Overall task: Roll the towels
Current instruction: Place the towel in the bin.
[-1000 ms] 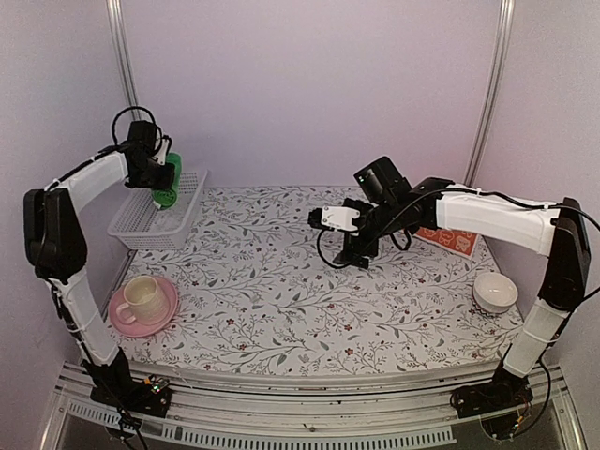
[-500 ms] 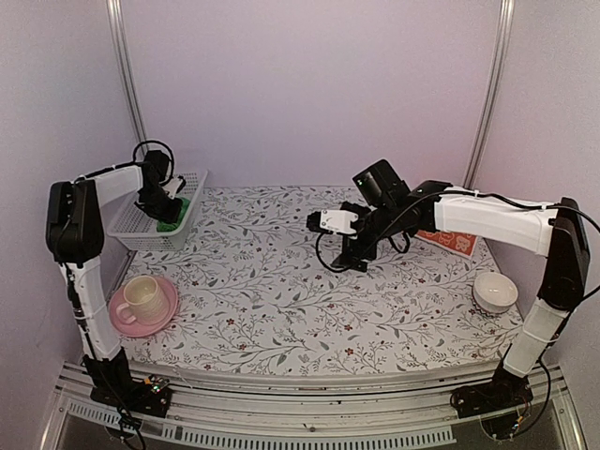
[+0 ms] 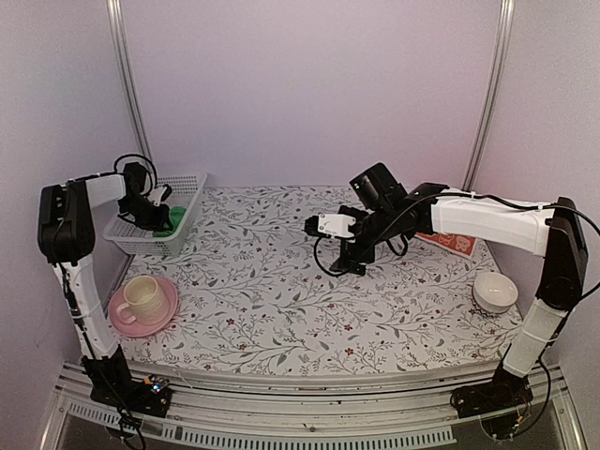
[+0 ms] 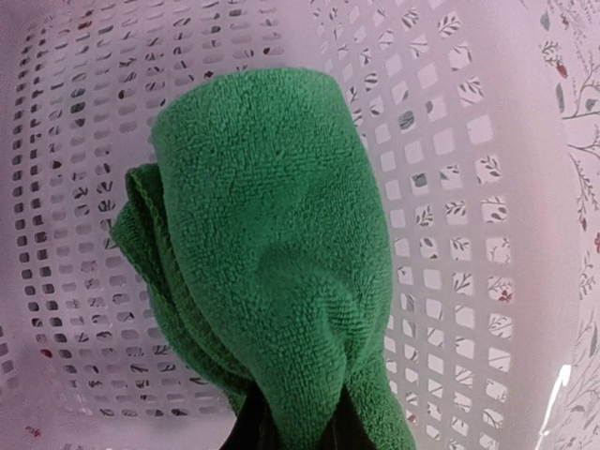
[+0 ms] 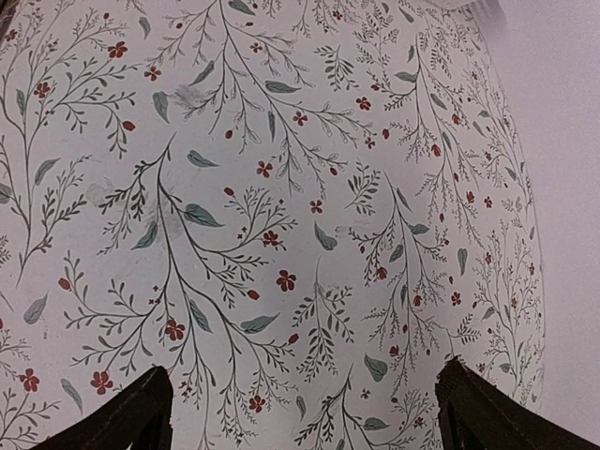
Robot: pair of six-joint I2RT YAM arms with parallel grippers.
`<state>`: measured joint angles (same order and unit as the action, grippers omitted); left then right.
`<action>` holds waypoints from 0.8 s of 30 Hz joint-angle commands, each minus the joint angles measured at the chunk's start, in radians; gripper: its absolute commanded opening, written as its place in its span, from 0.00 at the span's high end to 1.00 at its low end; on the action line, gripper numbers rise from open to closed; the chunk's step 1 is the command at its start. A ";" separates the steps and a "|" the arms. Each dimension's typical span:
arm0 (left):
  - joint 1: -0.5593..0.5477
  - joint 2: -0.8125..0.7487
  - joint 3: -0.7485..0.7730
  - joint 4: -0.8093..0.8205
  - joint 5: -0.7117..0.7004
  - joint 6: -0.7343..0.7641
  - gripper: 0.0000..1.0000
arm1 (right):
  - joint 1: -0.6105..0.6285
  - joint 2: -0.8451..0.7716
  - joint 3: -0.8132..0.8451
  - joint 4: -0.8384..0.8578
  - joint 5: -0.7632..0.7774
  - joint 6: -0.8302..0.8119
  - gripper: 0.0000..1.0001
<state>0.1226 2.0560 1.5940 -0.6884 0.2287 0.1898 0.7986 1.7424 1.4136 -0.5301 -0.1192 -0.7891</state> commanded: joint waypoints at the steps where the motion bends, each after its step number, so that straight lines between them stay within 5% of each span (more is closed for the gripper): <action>1: 0.015 0.037 -0.002 0.032 0.120 -0.013 0.97 | 0.008 0.010 -0.009 0.013 -0.025 0.001 0.01; 4: 0.017 0.057 0.000 0.032 0.120 -0.016 0.68 | 0.014 0.013 -0.009 0.013 -0.024 0.001 0.01; 7: 0.018 0.071 0.001 0.032 0.100 -0.019 0.54 | 0.022 0.014 -0.011 0.013 -0.023 -0.002 0.01; 24: 0.028 -0.066 -0.006 0.125 0.005 -0.088 0.03 | 0.049 0.023 -0.012 0.015 0.000 -0.010 0.01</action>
<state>0.1410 2.0621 1.5921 -0.6147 0.2493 0.1238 0.8394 1.7451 1.4124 -0.5301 -0.1284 -0.7998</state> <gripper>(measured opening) 0.959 0.989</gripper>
